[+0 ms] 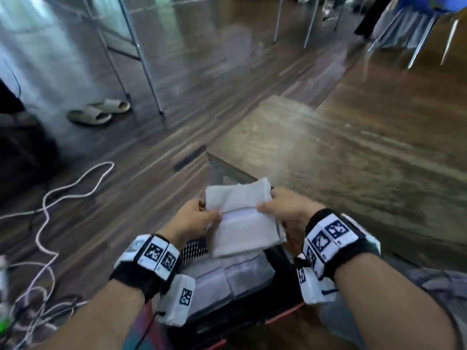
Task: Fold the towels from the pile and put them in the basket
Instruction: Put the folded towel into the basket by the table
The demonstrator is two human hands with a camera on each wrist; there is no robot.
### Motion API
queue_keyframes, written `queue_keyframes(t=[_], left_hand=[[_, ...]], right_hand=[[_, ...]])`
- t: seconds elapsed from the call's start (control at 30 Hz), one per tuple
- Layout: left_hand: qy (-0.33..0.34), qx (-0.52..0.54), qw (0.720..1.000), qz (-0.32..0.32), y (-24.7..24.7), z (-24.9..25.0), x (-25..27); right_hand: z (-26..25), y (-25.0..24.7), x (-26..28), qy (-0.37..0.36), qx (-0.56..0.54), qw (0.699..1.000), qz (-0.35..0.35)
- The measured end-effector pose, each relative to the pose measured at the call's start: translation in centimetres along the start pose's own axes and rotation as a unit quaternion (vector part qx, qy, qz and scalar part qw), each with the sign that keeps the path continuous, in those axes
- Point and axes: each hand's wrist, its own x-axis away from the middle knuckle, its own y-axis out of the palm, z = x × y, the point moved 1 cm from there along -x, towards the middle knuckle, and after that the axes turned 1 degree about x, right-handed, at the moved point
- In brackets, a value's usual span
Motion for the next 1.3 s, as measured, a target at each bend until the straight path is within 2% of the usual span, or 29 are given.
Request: queue_keyframes(t=[0.07,0.23,0.33,0.43,0.57,0.73,0.83,0.93,1.07,1.13,1.2,1.27,1.3], left_hand=[[-0.047,-0.003,0.999,-0.019,0.4,-4.0,-0.9],[-0.153,-0.035,0.984,-0.087,4.0,-11.6,-3.0],[-0.195,-0.035,0.977,-0.083,6.1,-14.7,-4.9],[-0.228,-0.021,0.972,-0.052,7.2,-16.6,-7.0],[-0.239,-0.024,0.971,-0.011,8.3,-18.8,-10.1],[-0.226,-0.096,0.969,0.015,8.9,-20.0,-10.7],[-0.186,-0.117,0.975,0.012,9.2,-20.0,-10.6],[-0.167,-0.132,0.977,-0.023,9.3,-19.9,-11.1],[-0.156,-0.189,0.967,-0.075,9.3,-20.1,-11.6],[-0.117,-0.262,0.957,-0.037,9.6,-19.7,-11.4],[-0.037,-0.348,0.937,0.008,10.3,-18.9,-11.3],[0.051,-0.413,0.909,-0.012,11.5,-18.1,-11.2],[0.07,-0.436,0.896,-0.043,12.1,-18.1,-11.2]], right_hand=[[2.4,2.6,-2.2,0.039,-0.008,0.999,-0.019],[7.7,7.4,-6.0,0.123,0.084,0.987,-0.054],[9.5,9.0,-7.6,0.165,0.113,0.978,-0.06],[10.2,9.2,-9.3,0.177,0.133,0.974,-0.043],[11.2,9.8,-11.5,0.195,0.112,0.974,-0.03],[12.9,11.0,-12.2,0.184,0.126,0.974,-0.034],[14.1,11.9,-12.1,0.185,0.128,0.973,-0.059],[15.2,13.0,-12.1,0.205,0.112,0.965,-0.117],[15.7,13.7,-12.3,0.207,0.095,0.962,-0.149],[15.7,13.9,-12.3,0.204,0.093,0.964,-0.145],[15.9,13.9,-12.2,0.197,0.091,0.968,-0.127],[16.1,13.7,-12.0,0.192,0.087,0.972,-0.106],[16.2,13.5,-11.9,0.191,0.083,0.973,-0.098]])
